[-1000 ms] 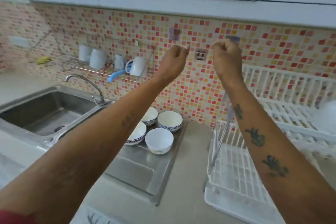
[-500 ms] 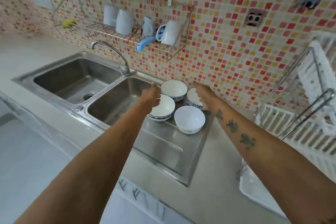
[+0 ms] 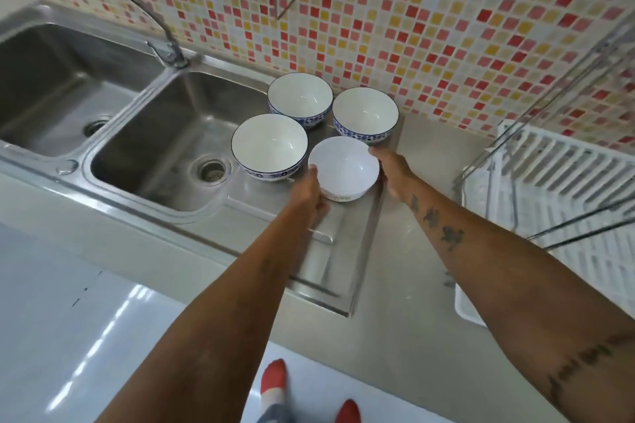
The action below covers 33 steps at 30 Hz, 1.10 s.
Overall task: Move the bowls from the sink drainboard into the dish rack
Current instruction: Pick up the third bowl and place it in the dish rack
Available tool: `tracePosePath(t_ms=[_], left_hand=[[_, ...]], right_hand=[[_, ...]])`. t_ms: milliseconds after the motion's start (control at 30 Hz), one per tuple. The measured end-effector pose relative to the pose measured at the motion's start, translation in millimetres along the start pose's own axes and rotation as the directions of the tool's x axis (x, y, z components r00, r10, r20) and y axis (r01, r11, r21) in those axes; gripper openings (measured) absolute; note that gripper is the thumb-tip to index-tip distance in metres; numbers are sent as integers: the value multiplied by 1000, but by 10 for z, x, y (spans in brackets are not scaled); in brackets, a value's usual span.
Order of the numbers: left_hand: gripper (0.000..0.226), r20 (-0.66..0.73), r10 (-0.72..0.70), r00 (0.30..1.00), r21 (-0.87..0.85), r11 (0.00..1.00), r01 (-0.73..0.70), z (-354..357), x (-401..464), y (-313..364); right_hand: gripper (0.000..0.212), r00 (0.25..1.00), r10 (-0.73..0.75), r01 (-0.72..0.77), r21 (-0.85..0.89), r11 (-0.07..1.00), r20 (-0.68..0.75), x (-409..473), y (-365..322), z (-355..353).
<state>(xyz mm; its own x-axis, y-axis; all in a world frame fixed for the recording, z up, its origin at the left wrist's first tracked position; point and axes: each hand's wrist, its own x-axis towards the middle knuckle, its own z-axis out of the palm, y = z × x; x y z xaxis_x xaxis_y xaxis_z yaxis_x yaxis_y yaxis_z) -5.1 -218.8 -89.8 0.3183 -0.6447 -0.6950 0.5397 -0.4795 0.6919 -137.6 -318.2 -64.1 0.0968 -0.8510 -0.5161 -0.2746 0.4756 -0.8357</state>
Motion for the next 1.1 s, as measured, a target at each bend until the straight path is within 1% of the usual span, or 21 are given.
tracePosePath(t_ms=[100, 233, 367, 500, 600, 667, 767, 833, 933, 1033, 1067, 1100], left_hand=[[41, -38, 7, 999, 28, 1000, -6, 106, 67, 43], [44, -35, 110, 993, 82, 991, -106, 137, 119, 11], [44, -34, 110, 993, 76, 991, -107, 137, 182, -16], [43, -26, 111, 993, 74, 991, -109, 142, 175, -21], [44, -13, 93, 996, 46, 995, -92, 131, 131, -17], [45, 0, 93, 996, 10, 996, -93, 157, 52, -19], [43, 23, 77, 997, -102, 992, -75, 225, -201, 78], [45, 74, 86, 994, -210, 975, -68, 263, -429, 257], [46, 130, 157, 979, -380, 920, -97, 299, -833, 647], [53, 211, 244, 947, -426, 894, -135, 373, -1342, 1065], [56, 264, 277, 924, -428, 892, -145, 412, -1498, 1185], [55, 347, 315, 883, -416, 896, -156, 474, -1654, 1286]], right_hand=[[37, 999, -17, 18, -17, 1000, 38, 51, 32, 49], [50, 999, -42, 44, -85, 995, 25, 85, 110, 113], [57, 998, -66, 66, -68, 996, 0, 86, 165, 167], [60, 996, -80, 78, -76, 994, -24, 108, 199, 202], [59, 997, -69, 68, -44, 997, -32, 49, 184, 212], [58, 997, -49, 50, 15, 999, -55, -30, 140, 204], [58, 995, -32, 42, 106, 994, -98, -164, -20, 154], [58, 990, -88, 103, 148, 983, -108, -311, -237, 104], [62, 954, -256, 280, 159, 947, -154, -700, -756, -33], [67, 877, -453, 474, 133, 870, -162, -1285, -1328, -226], [67, 841, -518, 538, 137, 832, -155, -1526, -1492, -309], [66, 805, -573, 592, 141, 794, -154, -1778, -1629, -404]])
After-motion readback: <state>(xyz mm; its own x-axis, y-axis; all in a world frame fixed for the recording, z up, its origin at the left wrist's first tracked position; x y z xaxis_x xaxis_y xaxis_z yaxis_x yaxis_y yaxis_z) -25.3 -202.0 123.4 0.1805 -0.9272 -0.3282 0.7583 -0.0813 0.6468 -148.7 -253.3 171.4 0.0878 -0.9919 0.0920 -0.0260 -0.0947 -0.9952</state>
